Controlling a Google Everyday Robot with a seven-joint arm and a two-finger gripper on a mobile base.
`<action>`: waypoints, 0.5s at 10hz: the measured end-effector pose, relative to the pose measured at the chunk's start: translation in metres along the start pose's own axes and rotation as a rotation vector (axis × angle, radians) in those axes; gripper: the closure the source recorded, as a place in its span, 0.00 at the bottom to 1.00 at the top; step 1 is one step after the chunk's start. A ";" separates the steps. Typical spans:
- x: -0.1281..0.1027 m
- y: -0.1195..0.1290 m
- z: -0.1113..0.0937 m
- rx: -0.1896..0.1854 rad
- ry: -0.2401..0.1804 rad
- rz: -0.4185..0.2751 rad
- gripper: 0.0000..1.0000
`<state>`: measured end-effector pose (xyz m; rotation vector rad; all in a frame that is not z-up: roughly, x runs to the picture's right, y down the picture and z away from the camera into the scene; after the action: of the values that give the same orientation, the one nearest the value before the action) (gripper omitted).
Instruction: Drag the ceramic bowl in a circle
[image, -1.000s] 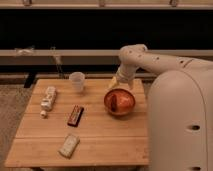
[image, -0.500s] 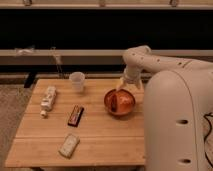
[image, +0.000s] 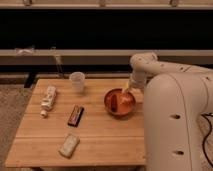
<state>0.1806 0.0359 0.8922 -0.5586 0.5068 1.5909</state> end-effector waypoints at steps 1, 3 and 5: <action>0.002 -0.001 0.011 -0.004 0.023 0.012 0.20; 0.007 -0.008 0.025 -0.008 0.061 0.027 0.20; 0.010 -0.009 0.035 -0.012 0.097 0.032 0.22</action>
<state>0.1866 0.0662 0.9128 -0.6422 0.5820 1.6031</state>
